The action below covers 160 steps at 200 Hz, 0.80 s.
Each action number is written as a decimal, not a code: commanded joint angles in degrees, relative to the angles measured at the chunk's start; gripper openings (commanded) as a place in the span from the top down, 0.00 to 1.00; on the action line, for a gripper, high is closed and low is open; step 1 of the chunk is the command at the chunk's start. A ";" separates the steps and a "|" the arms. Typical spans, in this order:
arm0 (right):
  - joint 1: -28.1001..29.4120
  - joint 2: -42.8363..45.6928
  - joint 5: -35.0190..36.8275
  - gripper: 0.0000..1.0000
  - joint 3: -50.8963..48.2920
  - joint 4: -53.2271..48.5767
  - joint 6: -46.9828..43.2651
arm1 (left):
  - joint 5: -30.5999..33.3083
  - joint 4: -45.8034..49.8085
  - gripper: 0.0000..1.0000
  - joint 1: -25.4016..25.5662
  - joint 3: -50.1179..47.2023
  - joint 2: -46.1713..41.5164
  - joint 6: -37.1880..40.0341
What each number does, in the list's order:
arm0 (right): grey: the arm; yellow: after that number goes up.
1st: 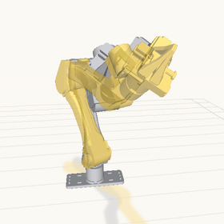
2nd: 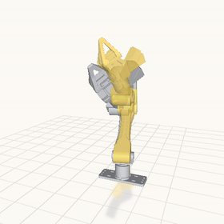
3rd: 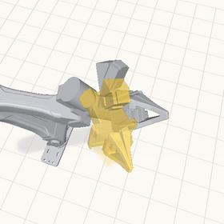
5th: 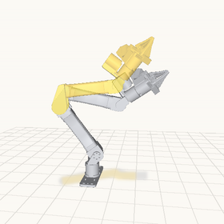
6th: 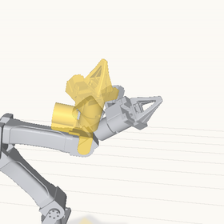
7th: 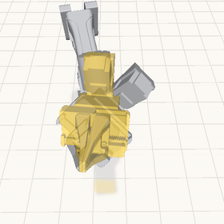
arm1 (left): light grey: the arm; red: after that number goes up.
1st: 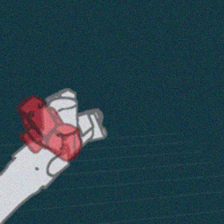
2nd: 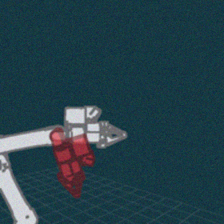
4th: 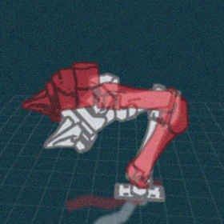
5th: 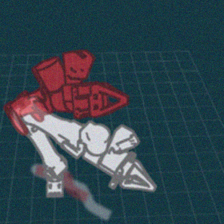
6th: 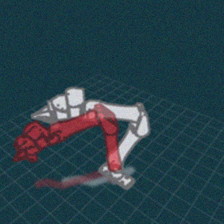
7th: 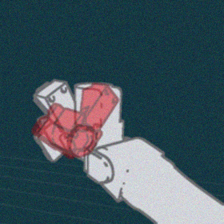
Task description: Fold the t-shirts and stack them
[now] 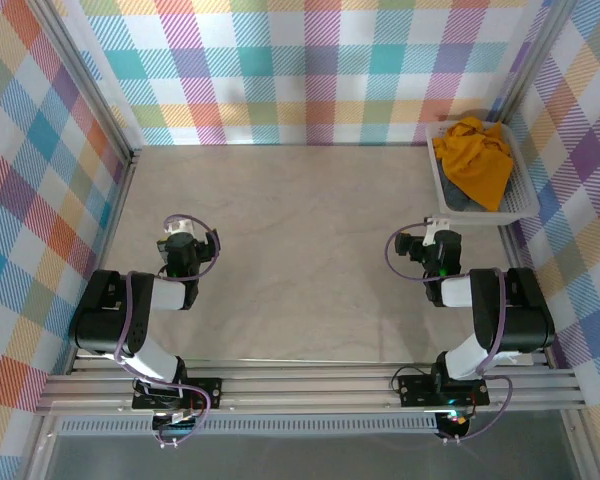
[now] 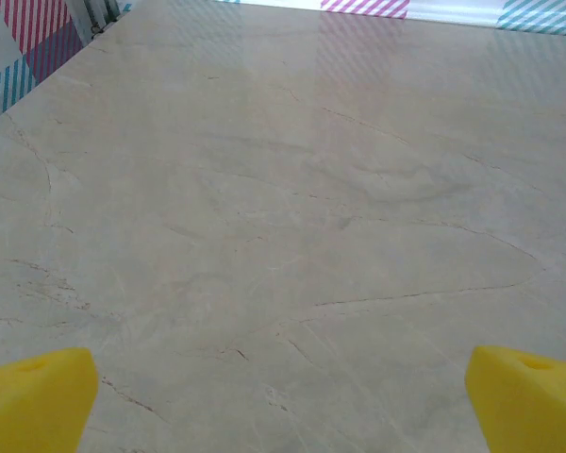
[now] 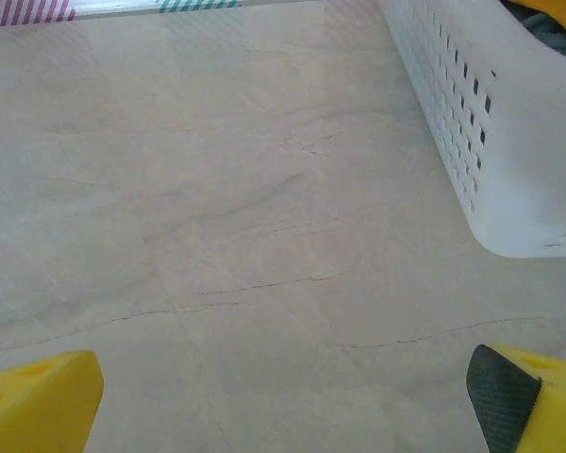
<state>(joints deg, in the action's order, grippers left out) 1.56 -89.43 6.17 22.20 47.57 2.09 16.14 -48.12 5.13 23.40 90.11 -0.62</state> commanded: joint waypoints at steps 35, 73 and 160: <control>-0.02 1.44 0.15 0.00 0.22 2.26 -0.15 | 0.80 -0.84 0.00 0.35 -0.86 -0.72 -0.56; -0.02 1.45 0.16 0.00 0.22 2.25 -0.12 | 0.82 -0.84 0.00 0.33 -0.88 -0.71 -0.59; 0.48 3.20 2.72 0.00 -0.93 3.08 0.24 | 0.17 0.53 0.00 0.37 -0.68 -2.23 -0.27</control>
<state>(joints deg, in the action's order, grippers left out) 1.56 -89.41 6.50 22.17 47.97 2.11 16.14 -48.16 5.15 23.35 90.11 -0.62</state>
